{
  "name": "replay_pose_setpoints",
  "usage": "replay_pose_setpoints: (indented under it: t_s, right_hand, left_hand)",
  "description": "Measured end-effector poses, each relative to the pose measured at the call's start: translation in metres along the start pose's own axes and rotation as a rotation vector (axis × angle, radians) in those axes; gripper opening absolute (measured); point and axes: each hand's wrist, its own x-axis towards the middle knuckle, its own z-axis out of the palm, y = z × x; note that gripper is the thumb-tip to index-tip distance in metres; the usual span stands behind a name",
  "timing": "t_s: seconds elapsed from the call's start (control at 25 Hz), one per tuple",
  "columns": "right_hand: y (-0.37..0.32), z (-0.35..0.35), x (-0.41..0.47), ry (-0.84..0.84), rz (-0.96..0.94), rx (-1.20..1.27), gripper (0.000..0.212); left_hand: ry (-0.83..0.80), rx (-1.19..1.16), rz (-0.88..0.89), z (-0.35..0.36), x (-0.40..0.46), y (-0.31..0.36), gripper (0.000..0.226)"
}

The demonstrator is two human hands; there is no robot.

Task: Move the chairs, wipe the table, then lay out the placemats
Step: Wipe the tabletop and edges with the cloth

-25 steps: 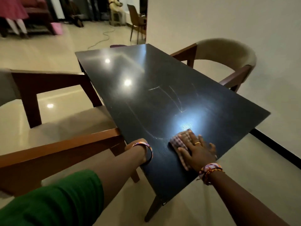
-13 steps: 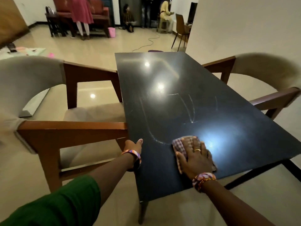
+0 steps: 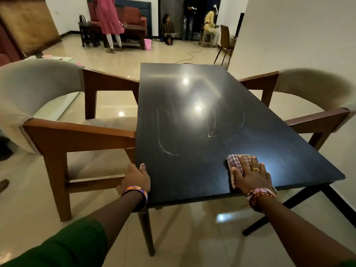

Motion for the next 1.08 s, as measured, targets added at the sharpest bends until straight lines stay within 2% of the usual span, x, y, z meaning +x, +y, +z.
replay_pose_setpoints:
  t_s: [0.12,0.24,0.32,0.44,0.52,0.64,0.72,0.8,0.88,1.0,1.08]
  right_hand:
    - [-0.024,-0.001,0.000,-0.007,0.007,0.023,0.060]
    - [-0.090,0.015,-0.020,-0.024,-0.278,0.001,0.059]
    - [-0.128,0.027,-0.043,-0.080,-0.491,0.002,0.058]
    - [-0.131,0.027,-0.046,-0.113,-0.588,-0.017,0.058]
    - [-0.100,0.022,-0.028,-0.086,-0.468,-0.003,0.058]
    - [-0.042,0.006,-0.006,-0.026,-0.098,0.022,0.060]
    - [-0.027,-0.007,-0.009,-0.003,0.092,0.065,0.062]
    - [-0.048,-0.010,-0.021,0.011,0.114,0.071,0.062]
    - [-0.092,0.002,-0.041,-0.014,-0.077,0.044,0.060]
    - [-0.151,0.028,-0.072,-0.087,-0.487,-0.008,0.058]
    - [-0.156,0.030,-0.067,-0.099,-0.576,-0.055,0.058]
  left_hand:
    - [0.086,0.116,0.037,0.001,0.000,0.004,0.040]
    - [0.176,0.177,0.211,0.004,0.003,-0.001,0.045]
    - [0.153,0.191,0.323,0.004,0.005,-0.003,0.049]
    - [0.136,0.162,0.362,0.001,0.004,-0.003,0.049]
    - [0.140,0.125,0.356,0.000,0.003,-0.004,0.049]
    - [0.136,0.090,0.347,0.001,0.002,-0.006,0.048]
    - [0.138,0.092,0.340,0.002,0.001,-0.004,0.048]
    - [0.128,0.089,0.340,0.001,0.002,-0.002,0.049]
    - [0.112,0.089,0.337,-0.001,0.002,-0.002,0.049]
    - [0.120,0.127,0.285,-0.003,0.002,-0.004,0.050]
    - [0.116,0.101,0.138,-0.003,0.002,-0.004,0.048]
